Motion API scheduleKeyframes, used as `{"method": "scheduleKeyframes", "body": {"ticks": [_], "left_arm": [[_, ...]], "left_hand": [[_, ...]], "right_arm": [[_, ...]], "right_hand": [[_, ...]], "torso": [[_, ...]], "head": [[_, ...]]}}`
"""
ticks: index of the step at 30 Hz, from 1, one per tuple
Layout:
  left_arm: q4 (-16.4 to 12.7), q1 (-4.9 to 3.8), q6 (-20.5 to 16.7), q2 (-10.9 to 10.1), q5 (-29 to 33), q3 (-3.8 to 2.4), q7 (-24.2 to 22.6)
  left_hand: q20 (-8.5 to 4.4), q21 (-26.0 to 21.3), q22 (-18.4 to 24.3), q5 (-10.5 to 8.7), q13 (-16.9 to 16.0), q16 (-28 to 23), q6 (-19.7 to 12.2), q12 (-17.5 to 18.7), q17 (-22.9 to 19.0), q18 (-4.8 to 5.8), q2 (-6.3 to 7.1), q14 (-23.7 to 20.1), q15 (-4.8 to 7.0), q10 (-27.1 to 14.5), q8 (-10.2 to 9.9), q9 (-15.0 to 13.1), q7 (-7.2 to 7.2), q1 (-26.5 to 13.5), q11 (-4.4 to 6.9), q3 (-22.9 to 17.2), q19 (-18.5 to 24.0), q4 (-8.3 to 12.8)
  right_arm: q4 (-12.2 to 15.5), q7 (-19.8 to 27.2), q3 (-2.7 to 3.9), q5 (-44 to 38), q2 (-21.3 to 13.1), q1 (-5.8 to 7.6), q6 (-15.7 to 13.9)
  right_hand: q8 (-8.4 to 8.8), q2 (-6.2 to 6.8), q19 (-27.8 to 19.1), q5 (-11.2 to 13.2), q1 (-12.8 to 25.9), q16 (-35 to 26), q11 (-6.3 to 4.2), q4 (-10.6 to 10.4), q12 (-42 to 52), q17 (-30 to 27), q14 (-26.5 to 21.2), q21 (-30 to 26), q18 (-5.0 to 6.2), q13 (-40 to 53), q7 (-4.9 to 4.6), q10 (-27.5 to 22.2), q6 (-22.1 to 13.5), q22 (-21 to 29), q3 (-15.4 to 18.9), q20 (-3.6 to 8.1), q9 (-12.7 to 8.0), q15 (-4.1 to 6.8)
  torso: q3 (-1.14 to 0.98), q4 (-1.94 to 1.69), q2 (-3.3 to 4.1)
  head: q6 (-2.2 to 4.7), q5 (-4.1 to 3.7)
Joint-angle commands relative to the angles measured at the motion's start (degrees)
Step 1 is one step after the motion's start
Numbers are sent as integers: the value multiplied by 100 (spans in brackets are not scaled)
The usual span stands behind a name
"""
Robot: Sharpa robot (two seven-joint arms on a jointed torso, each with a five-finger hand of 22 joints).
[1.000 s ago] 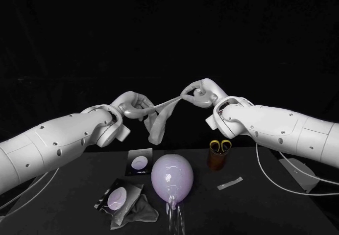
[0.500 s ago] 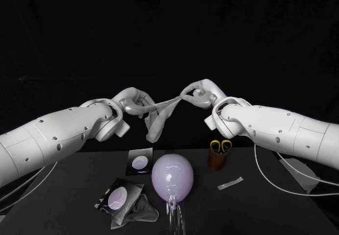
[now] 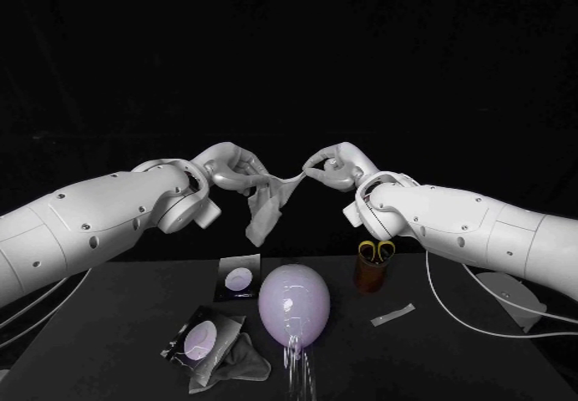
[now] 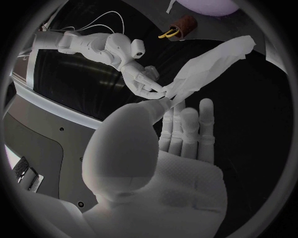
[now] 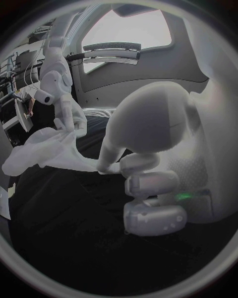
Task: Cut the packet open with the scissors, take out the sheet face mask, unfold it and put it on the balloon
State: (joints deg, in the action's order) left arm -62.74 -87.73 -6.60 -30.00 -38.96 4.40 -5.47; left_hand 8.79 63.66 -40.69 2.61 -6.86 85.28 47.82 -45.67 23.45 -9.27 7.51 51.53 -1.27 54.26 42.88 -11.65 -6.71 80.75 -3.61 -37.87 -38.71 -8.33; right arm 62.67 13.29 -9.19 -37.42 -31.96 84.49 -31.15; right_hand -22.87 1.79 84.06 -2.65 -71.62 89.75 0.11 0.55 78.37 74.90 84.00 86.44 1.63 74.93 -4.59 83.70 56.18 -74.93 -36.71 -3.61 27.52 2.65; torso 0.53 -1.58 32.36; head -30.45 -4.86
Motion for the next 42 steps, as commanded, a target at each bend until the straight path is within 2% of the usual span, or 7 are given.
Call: {"method": "scheduleKeyframes", "body": {"ticks": [1,12,17,26,39,41,42], "left_arm": [[-25,-17,299,-19,342,3,-36],[-1,33,-18,-45,877,50,-105],[63,73,-357,-20,1070,95,-22],[-22,82,-178,16,1278,170,134],[-161,82,352,10,1803,60,44],[-155,85,359,7,1965,64,-47],[-153,87,328,4,2042,65,-96]], "left_hand": [[89,-268,131,16,37,-310,92,78,-279,-1,-16,-477,-17,58,-64,30,-17,-67,-18,8,229,55],[527,-1683,932,15,105,-1388,225,424,-707,200,-115,-2511,-675,-1067,-292,71,-77,-130,-567,117,1015,170],[558,-1778,1096,3,233,-1704,254,611,-975,-100,-177,-1819,-506,-719,-396,35,-271,-75,-404,139,475,259],[545,-1859,1179,15,327,-1971,322,956,-1138,-119,-161,-1485,-466,-481,-497,-13,-265,-82,-382,136,317,273],[506,-1921,1243,14,331,-2237,389,1421,-1272,-100,-140,-1244,-446,-212,-602,-92,-253,-128,-368,160,199,270],[616,-2347,1449,3,327,-2643,391,1721,-1426,68,-114,-1794,-602,-440,-636,-114,-290,-156,-467,70,686,225],[737,-3130,1848,10,26,-3316,338,2113,-1683,386,-12,-2774,-898,-862,-658,-151,-413,-156,-695,20,1525,225]], "right_arm": [[-43,115,3,108,7,-5,-16],[-212,215,39,470,69,22,-242],[-239,254,48,593,97,47,-268],[-277,205,10,608,269,64,-99],[-529,188,-18,560,491,6,-8],[-521,195,-16,541,499,4,-11],[-523,194,-15,533,501,3,-14]], "right_hand": [[-210,-61,368,-14,23,25,26,-4,-34,1510,600,-18,-66,895,-10,81,22,-1379,-27,36,661,42],[-211,-65,365,-14,24,25,27,-5,-44,1510,600,-21,-66,891,-11,76,13,-1378,-36,36,663,41],[-212,-66,367,-14,23,25,28,-4,-45,1510,600,-19,-66,890,-12,75,10,-1379,-38,35,664,40],[-213,-68,362,-14,21,24,28,-1,-57,1510,600,-25,-65,885,-13,69,4,-1376,-45,35,666,40],[-216,-70,362,-14,20,25,30,1,-73,1510,600,-25,-65,877,-15,60,-5,-1376,-53,34,669,39],[-216,-70,362,-14,20,25,30,1,-73,1510,600,-25,-65,877,-15,60,-5,-1376,-53,34,669,39],[-216,-70,362,-14,20,25,30,1,-73,1510,600,-25,-65,877,-15,60,-5,-1376,-53,34,669,39]], "torso": [[7,4,10],[0,6,4],[3,11,11],[10,12,-14],[5,0,25],[1,3,19],[-1,7,11]], "head": [[7,15],[-29,-20],[-47,-25],[-64,-35],[-46,-56],[-33,-49],[-30,-46]]}}
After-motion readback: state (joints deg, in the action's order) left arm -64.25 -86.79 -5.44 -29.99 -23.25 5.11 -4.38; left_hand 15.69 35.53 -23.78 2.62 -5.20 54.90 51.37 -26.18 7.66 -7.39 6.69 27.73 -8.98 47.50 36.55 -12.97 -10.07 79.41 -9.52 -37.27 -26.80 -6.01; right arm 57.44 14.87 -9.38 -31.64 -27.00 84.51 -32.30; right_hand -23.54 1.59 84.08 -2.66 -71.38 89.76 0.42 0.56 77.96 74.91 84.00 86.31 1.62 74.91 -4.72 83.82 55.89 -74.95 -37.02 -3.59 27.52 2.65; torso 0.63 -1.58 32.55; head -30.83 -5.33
